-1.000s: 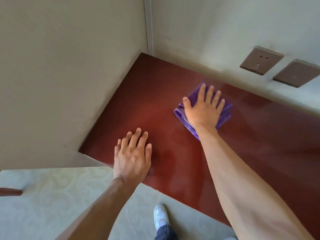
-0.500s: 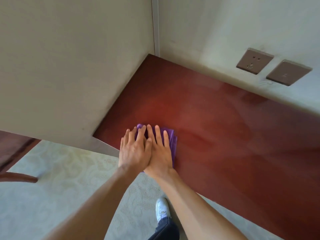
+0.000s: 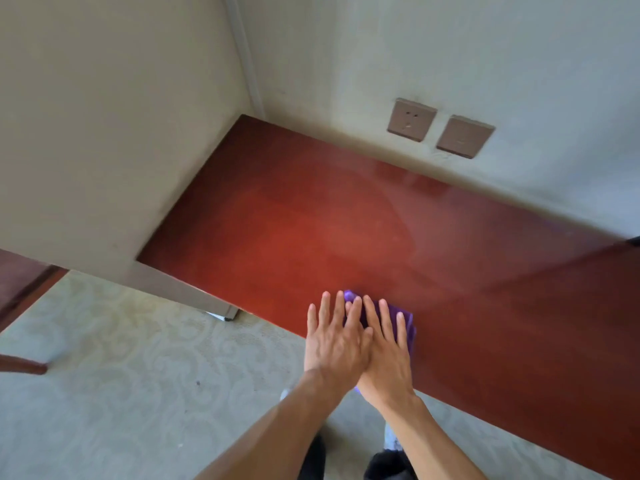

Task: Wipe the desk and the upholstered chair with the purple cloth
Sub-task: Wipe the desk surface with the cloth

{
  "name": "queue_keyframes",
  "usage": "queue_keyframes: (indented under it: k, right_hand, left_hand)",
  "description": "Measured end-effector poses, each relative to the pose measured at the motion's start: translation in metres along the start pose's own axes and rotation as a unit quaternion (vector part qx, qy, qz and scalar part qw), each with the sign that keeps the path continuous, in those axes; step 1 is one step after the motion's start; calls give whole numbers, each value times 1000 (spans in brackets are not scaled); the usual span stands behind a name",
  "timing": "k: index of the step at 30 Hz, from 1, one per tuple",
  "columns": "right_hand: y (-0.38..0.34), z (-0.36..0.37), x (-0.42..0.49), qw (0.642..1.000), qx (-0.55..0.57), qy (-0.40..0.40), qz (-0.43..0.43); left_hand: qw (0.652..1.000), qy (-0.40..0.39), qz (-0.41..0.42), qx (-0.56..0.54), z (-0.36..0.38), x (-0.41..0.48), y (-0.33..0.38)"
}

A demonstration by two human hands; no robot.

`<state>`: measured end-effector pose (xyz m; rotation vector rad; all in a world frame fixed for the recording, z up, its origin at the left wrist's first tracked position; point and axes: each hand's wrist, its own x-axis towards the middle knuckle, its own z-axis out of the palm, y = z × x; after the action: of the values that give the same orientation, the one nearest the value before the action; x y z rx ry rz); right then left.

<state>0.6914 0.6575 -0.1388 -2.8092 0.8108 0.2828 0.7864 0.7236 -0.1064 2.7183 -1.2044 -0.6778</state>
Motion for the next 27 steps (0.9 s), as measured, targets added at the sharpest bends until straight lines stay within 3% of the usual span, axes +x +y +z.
queue_keyframes:
  k: [13, 17, 20, 23, 25, 27]
  right_hand:
    - [239, -10, -151, 983, 11, 6, 181]
    - [280, -13, -177, 973, 38, 19, 225]
    - [289, -12, -181, 974, 51, 20, 221]
    - [296, -15, -177, 963, 97, 72, 241]
    - [303, -17, -172, 949, 133, 99, 268]
    - [313, -23, -162, 948, 142, 67, 277]
  left_hand:
    - [977, -97, 186, 50, 84, -24, 265]
    - [964, -113, 225, 81, 104, -27, 323]
    - [982, -57, 180, 28, 104, -28, 335]
    - [993, -19, 115, 12, 100, -28, 324]
    - [994, -39, 90, 41, 100, -31, 311]
    - [990, -73, 105, 67, 99, -34, 301]
